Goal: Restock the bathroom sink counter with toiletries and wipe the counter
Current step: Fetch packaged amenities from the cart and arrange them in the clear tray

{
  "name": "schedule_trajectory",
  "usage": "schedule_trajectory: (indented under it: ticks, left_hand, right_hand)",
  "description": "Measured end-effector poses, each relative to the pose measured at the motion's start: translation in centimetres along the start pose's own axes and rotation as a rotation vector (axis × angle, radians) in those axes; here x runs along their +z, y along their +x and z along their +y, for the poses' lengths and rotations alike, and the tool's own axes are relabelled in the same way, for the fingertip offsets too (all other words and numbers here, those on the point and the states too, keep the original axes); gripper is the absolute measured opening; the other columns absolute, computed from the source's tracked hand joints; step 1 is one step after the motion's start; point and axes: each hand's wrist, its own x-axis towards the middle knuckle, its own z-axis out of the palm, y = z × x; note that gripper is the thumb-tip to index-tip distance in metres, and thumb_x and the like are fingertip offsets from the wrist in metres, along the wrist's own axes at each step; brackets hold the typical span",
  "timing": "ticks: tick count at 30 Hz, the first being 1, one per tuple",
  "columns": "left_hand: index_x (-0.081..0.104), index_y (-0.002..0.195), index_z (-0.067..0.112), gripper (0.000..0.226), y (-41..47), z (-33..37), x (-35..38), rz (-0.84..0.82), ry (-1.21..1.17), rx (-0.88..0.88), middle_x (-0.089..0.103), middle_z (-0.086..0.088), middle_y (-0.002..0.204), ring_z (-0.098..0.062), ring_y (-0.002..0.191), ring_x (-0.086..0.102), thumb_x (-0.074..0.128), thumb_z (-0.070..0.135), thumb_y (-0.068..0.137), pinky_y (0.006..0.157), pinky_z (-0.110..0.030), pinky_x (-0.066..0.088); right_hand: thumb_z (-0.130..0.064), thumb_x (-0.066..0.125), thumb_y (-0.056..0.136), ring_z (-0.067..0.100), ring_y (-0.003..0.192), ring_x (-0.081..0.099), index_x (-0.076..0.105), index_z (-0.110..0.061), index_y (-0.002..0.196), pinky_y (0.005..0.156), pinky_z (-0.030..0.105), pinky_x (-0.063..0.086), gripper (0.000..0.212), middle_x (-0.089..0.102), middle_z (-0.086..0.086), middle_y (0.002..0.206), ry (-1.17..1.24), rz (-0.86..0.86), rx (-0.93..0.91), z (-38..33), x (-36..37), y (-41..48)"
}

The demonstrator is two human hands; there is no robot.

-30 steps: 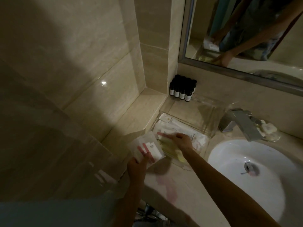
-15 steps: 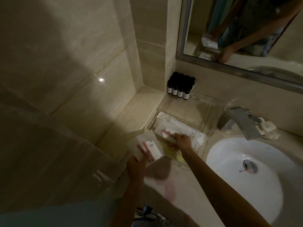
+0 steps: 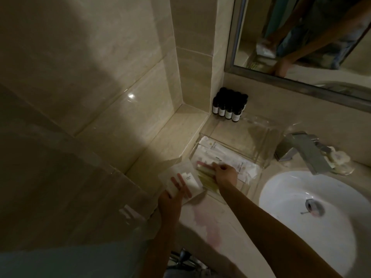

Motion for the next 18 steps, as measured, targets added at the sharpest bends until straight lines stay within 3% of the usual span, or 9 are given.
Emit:
schedule_trajectory:
  ticks: [3, 5, 8, 10, 12, 14, 16, 18]
  left_hand:
    - [0.064, 0.107, -0.005, 0.023, 0.3, -0.2, 0.1, 0.022, 0.0, 0.0, 0.065, -0.01, 0.098, -0.017, 0.087, 0.064, 0.066, 0.007, 0.088, 0.059, -0.011, 0.049]
    - [0.063, 0.108, -0.009, 0.027, 0.5, -0.1, 0.3, 0.034, 0.014, 0.016, 0.066, -0.018, 0.101, -0.02, 0.087, 0.058, 0.067, 0.006, 0.086, 0.051, -0.006, 0.045]
    - [0.063, 0.108, -0.002, 0.024, 0.4, 0.0, 0.3, 0.023, 0.028, 0.032, 0.063, -0.006, 0.097, -0.017, 0.09, 0.059, 0.068, 0.008, 0.086, 0.059, -0.015, 0.047]
    - [0.065, 0.099, 0.0, 0.018, 0.4, -0.2, 0.3, 0.016, 0.037, 0.024, 0.067, -0.007, 0.094, -0.008, 0.077, 0.065, 0.071, 0.009, 0.084, 0.057, -0.014, 0.048]
    - [0.068, 0.094, 0.001, 0.016, 0.2, 0.0, 0.5, 0.015, 0.049, 0.022, 0.07, -0.008, 0.092, 0.001, 0.063, 0.062, 0.073, 0.011, 0.083, 0.052, -0.007, 0.047]
    - [0.07, 0.093, 0.001, 0.018, 0.2, 0.0, 0.7, 0.036, 0.032, 0.017, 0.07, -0.01, 0.091, -0.01, 0.071, 0.064, 0.075, 0.013, 0.081, 0.051, -0.005, 0.046]
    - [0.07, 0.09, 0.001, 0.018, 0.1, 0.1, 0.8, 0.026, 0.014, 0.014, 0.07, -0.009, 0.088, -0.018, 0.078, 0.066, 0.075, 0.016, 0.081, 0.051, -0.005, 0.045]
    - [0.069, 0.095, -0.002, 0.024, -0.1, 0.3, 0.8, 0.033, 0.014, 0.018, 0.07, -0.006, 0.092, -0.019, 0.081, 0.066, 0.075, 0.018, 0.081, 0.053, -0.004, 0.046]
  right_hand:
    - [-0.042, 0.063, 0.088, 0.017, 0.079, 0.067, 0.065, -0.027, 0.08, 0.079, 0.038, 0.058, 0.018, 0.071, 0.001, 0.089, -0.091, -0.002, -0.06, 0.0, 0.1, -0.1]
    - [-0.049, 0.061, 0.086, 0.015, 0.074, 0.067, 0.069, -0.022, 0.085, 0.071, 0.033, 0.058, 0.028, 0.071, 0.001, 0.086, -0.209, -0.024, -0.121, -0.2, -0.4, -0.4]
    - [-0.057, 0.057, 0.087, 0.008, 0.062, 0.06, 0.069, -0.017, 0.084, 0.052, 0.02, 0.042, 0.042, 0.066, -0.002, 0.074, -0.472, -0.104, -0.163, -0.8, -1.9, -0.6]
    - [-0.06, 0.058, 0.084, 0.009, 0.058, 0.056, 0.068, -0.014, 0.08, 0.048, 0.021, 0.036, 0.047, 0.062, -0.003, 0.068, -0.665, -0.059, -0.164, -1.2, -2.9, -0.6]
    - [-0.056, 0.061, 0.084, 0.016, 0.066, 0.06, 0.07, -0.014, 0.085, 0.056, 0.024, 0.043, 0.044, 0.065, 0.0, 0.078, -0.78, 0.034, -0.22, -1.6, -3.3, -0.5]
    - [-0.045, 0.065, 0.085, 0.021, 0.084, 0.062, 0.066, -0.015, 0.1, 0.07, 0.031, 0.05, 0.034, 0.064, 0.002, 0.097, -0.758, 0.098, -0.379, -1.9, -3.3, -0.3]
    - [-0.033, 0.068, 0.085, 0.024, 0.102, 0.058, 0.056, -0.017, 0.119, 0.078, 0.037, 0.052, 0.039, 0.057, 0.004, 0.115, -0.721, 0.054, -0.547, -2.2, -2.8, 0.0]
    - [-0.028, 0.066, 0.086, 0.024, 0.113, 0.051, 0.047, -0.018, 0.133, 0.084, 0.039, 0.05, 0.051, 0.053, 0.005, 0.125, -0.751, -0.035, -0.579, -2.4, -2.2, 0.4]
